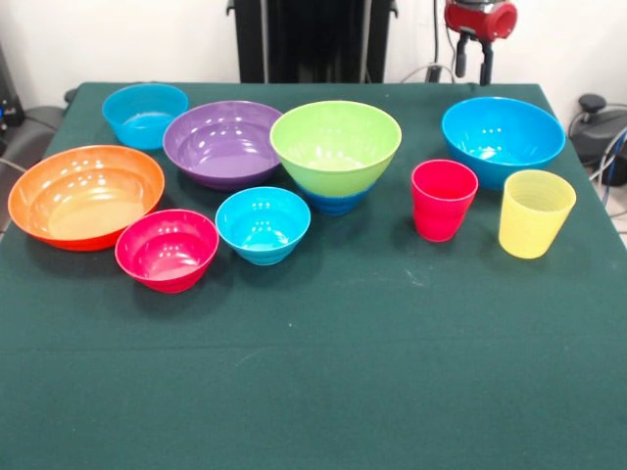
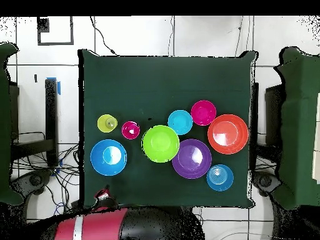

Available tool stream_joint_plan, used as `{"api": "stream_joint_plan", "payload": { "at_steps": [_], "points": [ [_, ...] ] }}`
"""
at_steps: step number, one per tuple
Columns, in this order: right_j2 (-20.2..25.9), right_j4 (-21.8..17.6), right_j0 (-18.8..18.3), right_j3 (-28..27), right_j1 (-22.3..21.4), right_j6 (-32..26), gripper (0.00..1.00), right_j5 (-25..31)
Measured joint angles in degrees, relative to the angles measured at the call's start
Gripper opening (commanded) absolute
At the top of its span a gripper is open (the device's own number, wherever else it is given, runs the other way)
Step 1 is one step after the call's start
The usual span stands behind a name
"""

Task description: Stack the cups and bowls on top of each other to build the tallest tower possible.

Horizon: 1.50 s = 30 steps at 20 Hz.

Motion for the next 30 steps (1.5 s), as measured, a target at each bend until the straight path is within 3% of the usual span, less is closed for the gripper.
{"api": "stream_joint_plan", "payload": {
  "at_steps": [9,30],
  "points": [
    [-3.92,-4.82,4.9,0.56,-0.25,0.0,1.0,-8.25],
    [-5.26,-6.27,3.13,0.38,-1.15,0.0,1.0,-8.32]
  ]
}}
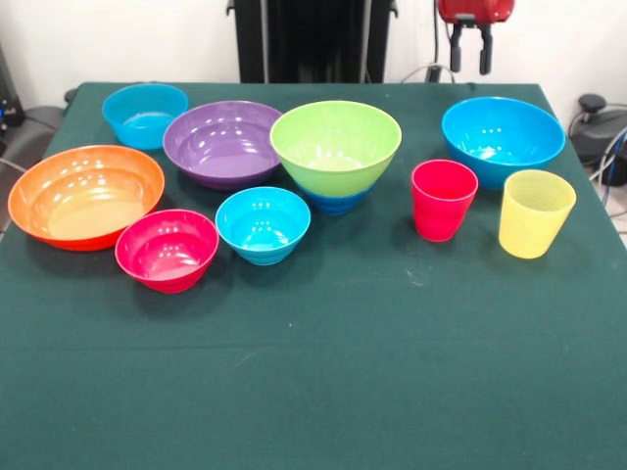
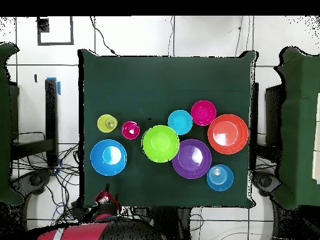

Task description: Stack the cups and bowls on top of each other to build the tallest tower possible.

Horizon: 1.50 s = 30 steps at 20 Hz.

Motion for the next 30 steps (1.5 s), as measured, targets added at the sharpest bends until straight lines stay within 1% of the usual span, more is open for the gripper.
{"api": "stream_joint_plan", "payload": {
  "at_steps": [6,18,30],
  "points": [
    [0.0,1.1,0.08,-0.51,-0.82,0.0,1.0,0.0],
    [0.0,1.73,0.09,-2.5,-0.8,0.0,1.0,0.0],
    [0.0,3.86,0.07,-4.05,-0.79,0.0,1.0,0.01]
  ]
}}
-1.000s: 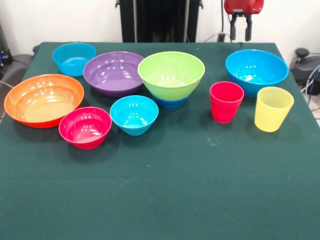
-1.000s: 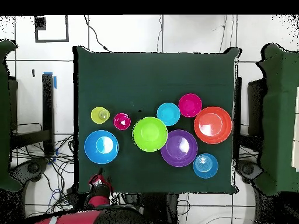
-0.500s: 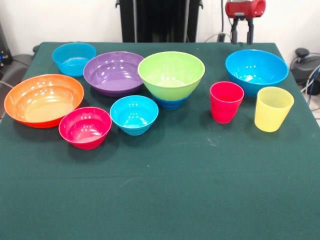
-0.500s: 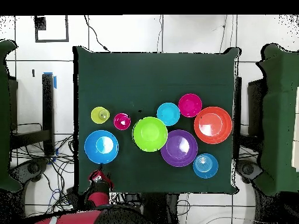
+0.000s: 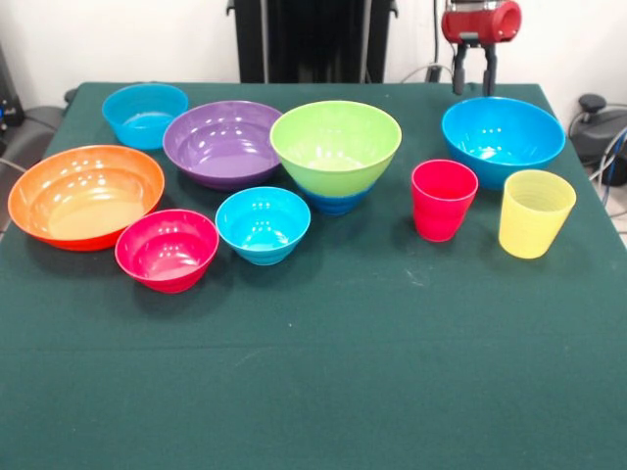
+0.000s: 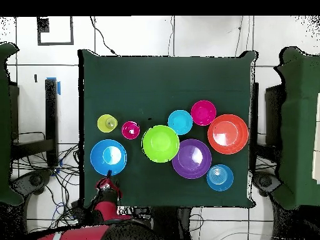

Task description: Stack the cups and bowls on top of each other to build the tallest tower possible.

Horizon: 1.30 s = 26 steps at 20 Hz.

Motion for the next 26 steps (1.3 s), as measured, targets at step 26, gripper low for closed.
{"api": "stream_joint_plan", "payload": {
  "at_steps": [26],
  "points": [
    [-0.01,4.71,-1.18,-0.46,-0.16,0.0,1.0,6.65]
  ]
}}
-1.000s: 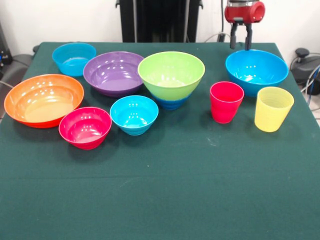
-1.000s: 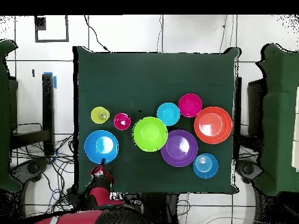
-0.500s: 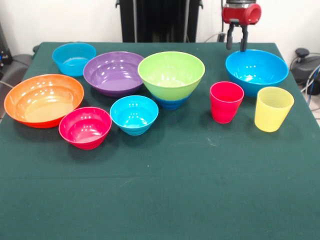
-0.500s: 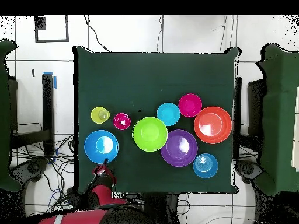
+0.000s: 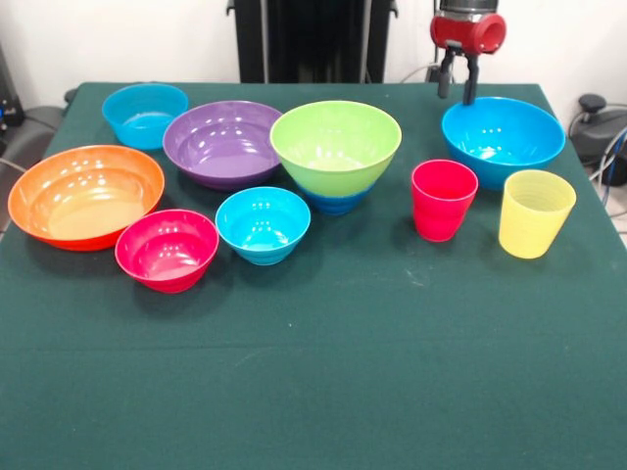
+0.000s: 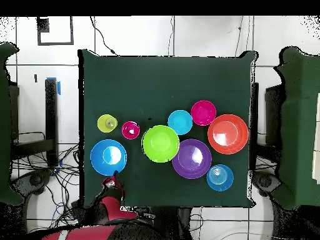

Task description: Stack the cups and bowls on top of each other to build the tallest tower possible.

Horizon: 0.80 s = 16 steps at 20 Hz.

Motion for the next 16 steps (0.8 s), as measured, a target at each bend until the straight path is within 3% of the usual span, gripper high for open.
{"api": "stream_joint_plan", "payload": {
  "at_steps": [16],
  "points": [
    [0.01,2.77,0.01,-3.33,0.02,0.0,1.0,0.01]
  ]
}}
